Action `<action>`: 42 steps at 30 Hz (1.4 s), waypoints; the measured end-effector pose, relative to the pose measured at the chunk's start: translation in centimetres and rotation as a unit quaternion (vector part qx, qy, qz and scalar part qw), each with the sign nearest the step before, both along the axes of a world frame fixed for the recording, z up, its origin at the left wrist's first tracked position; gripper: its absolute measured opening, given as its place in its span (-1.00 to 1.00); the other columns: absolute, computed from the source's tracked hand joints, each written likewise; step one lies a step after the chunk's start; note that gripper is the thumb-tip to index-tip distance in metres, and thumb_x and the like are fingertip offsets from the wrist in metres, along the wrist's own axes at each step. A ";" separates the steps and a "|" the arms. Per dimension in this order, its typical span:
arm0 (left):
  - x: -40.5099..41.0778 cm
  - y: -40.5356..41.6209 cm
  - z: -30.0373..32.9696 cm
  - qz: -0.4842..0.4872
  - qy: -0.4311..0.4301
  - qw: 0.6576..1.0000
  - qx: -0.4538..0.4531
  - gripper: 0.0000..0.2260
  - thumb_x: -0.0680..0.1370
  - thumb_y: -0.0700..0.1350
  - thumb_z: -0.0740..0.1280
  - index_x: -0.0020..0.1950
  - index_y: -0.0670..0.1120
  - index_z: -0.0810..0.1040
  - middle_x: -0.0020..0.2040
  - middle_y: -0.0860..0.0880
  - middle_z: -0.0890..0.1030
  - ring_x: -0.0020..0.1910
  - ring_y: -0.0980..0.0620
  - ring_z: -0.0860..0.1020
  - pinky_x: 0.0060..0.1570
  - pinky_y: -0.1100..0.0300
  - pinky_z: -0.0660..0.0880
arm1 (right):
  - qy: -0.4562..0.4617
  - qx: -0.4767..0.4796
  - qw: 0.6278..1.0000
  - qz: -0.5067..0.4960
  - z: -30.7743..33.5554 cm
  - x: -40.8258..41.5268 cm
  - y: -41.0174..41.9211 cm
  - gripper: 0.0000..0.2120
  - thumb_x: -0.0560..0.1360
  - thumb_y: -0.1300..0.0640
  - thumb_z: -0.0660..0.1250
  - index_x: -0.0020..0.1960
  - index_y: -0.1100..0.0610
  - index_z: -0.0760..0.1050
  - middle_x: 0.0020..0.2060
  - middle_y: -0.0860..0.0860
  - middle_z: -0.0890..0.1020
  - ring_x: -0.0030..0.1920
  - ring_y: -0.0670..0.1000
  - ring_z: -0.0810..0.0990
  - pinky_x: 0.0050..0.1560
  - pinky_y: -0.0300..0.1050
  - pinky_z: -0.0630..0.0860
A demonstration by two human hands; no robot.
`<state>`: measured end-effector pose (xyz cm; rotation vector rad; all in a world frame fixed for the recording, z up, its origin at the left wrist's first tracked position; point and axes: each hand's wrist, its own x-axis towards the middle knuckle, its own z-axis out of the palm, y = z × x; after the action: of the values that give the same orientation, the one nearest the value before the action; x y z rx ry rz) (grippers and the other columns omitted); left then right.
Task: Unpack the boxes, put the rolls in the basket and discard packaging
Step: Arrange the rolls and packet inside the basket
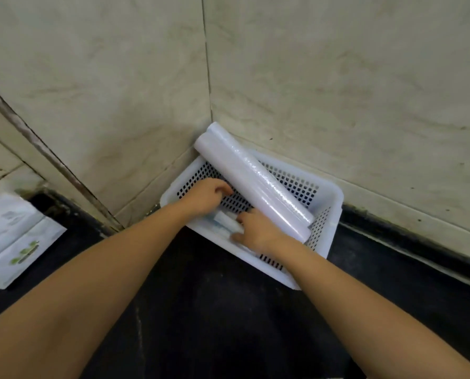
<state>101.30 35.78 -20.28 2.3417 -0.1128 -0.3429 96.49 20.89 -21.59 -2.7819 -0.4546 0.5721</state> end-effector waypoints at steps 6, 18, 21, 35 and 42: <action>0.8 0.5 -0.5 -0.132 0.146 0.977 0.087 -0.75 0.54 -0.23 0.19 0.05 -0.06 0.64 0.13 -0.04 0.63 0.13 0.00 0.54 0.24 0.11 0.43 | 0.050 0.031 0.998 0.012 1.0 0.3 0.1 -0.65 0.47 0.07 0.33 0.20 0.15 0.39 -0.08 0.08 0.58 -0.19 0.03 0.46 -0.18 -0.10 0.36; 1.9 0.4 0.6 -0.123 0.162 0.976 0.084 -0.76 0.58 -0.08 0.20 0.18 -0.05 0.58 0.26 -0.02 0.53 0.22 0.00 0.46 0.24 0.18 0.33 | 0.058 0.050 0.997 -0.011 5.7 -1.0 -3.6 -0.83 0.53 0.13 0.21 0.10 0.09 0.47 -0.05 0.03 0.59 -0.05 0.06 0.55 -0.13 -0.12 0.45; 2.2 -0.2 0.3 -0.177 0.148 0.967 0.111 -0.70 0.53 -0.13 0.31 0.26 -0.09 0.50 0.29 -0.08 0.51 0.20 -0.05 0.48 0.27 0.09 0.38 | 0.041 0.046 0.997 -0.045 7.5 -0.6 -6.1 -0.86 0.53 0.14 0.21 0.07 0.05 0.47 -0.08 0.01 0.59 -0.11 0.04 0.55 -0.24 -0.18 0.42; -0.6 0.4 2.4 -0.288 0.115 0.904 0.294 -0.73 0.49 -0.08 0.36 0.14 -0.14 0.51 0.01 -0.04 0.52 -0.08 0.01 0.44 -0.03 0.19 0.35 | -0.093 0.186 0.966 -0.153 2.6 -0.6 -0.6 -0.77 0.53 0.15 0.22 0.18 0.11 0.46 -0.08 0.12 0.63 -0.13 0.13 0.56 -0.14 -0.07 0.46; -0.9 0.6 3.6 -0.332 0.052 0.886 0.318 -0.88 0.50 -0.12 0.32 -0.23 -0.03 0.45 -0.32 0.09 0.41 -0.21 0.01 0.43 -0.27 0.24 0.28 | 0.156 0.166 0.970 -0.084 1.7 0.4 0.1 -0.80 0.53 0.12 0.20 0.12 0.09 0.51 -0.20 -0.05 0.57 -0.26 -0.10 0.46 -0.27 -0.23 0.36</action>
<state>100.43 36.43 -16.70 2.8582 -0.8820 -0.9589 96.89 20.97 -19.85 -2.3308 -0.2192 0.7937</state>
